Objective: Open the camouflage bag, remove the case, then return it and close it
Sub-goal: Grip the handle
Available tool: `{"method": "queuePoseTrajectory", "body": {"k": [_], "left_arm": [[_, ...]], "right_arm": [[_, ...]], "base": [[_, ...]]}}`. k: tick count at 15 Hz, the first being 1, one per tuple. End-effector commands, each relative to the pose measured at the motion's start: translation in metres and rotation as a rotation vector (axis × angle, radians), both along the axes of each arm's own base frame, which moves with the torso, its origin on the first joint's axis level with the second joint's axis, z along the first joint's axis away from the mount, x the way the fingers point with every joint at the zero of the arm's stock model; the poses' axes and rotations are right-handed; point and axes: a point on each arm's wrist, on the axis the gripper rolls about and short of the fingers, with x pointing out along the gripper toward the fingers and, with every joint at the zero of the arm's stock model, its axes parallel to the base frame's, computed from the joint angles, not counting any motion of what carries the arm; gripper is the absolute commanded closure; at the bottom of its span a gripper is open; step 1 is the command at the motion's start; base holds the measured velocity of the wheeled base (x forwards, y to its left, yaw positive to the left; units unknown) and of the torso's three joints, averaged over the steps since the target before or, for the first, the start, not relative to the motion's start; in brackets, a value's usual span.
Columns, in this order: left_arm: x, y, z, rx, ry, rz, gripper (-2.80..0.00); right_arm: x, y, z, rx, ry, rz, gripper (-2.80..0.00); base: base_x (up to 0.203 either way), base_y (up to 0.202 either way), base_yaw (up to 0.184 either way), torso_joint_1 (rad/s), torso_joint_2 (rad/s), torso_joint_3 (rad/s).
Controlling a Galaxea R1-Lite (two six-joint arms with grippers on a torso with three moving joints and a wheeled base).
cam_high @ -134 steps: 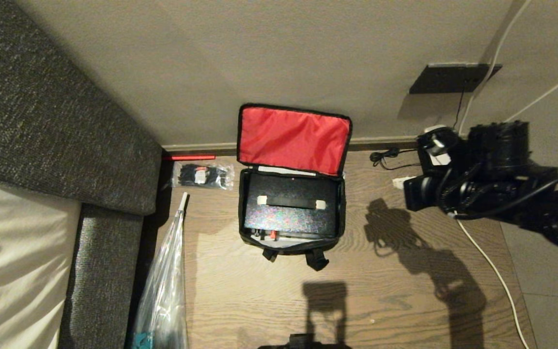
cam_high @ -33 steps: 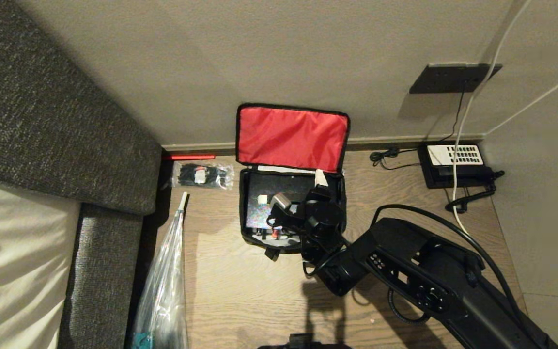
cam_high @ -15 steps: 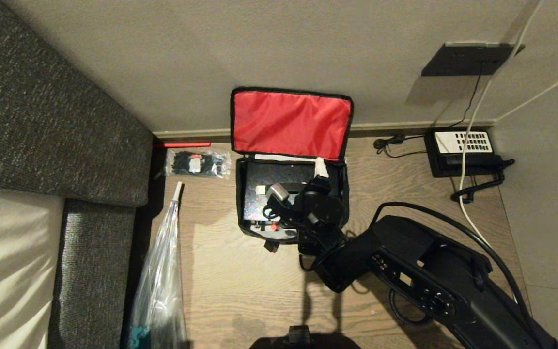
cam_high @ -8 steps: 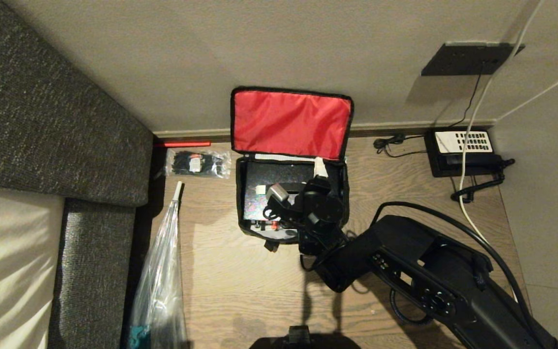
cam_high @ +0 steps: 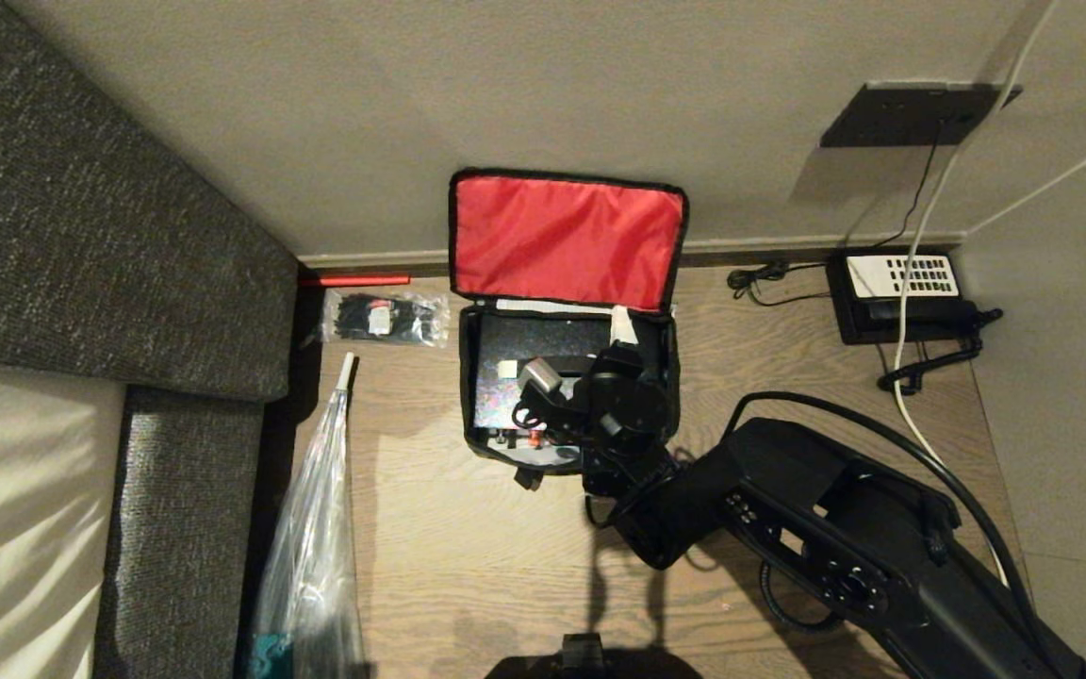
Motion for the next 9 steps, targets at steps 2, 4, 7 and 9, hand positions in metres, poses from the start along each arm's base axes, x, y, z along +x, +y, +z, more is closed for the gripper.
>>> {"method": "queuePoseTrajectory", "body": {"k": [2,4,7,9], "left_arm": [[0.0001,0.0000,-0.0009,-0.001,0.001,0.001,0.00],[0.0001,0.0000,-0.0009,-0.001,0.001,0.001,0.00],[0.0001,0.0000,-0.0009,-0.001,0.001,0.001,0.00],[0.0001,0.0000,-0.0009,-0.001,0.001,0.001,0.00]], "right_arm": [[-0.0099,0.0098,0.0047,0.011,-0.007,0.033,-2.80],[-0.0100,0.0099,0.0047,0.011,-0.007,0.034,-2.80],[-0.0132,0.0116,0.0105,-0.003,-0.009,0.049,-2.80],[-0.0134,0.0118,0.0105,-0.005,-0.008,0.049,-2.80]], "base": [[0.000,0.000,0.000,0.000,0.00,0.000],[0.000,0.000,0.000,0.000,0.00,0.000],[0.000,0.000,0.000,0.000,0.00,0.000],[0.000,0.000,0.000,0.000,0.00,0.000]]}}
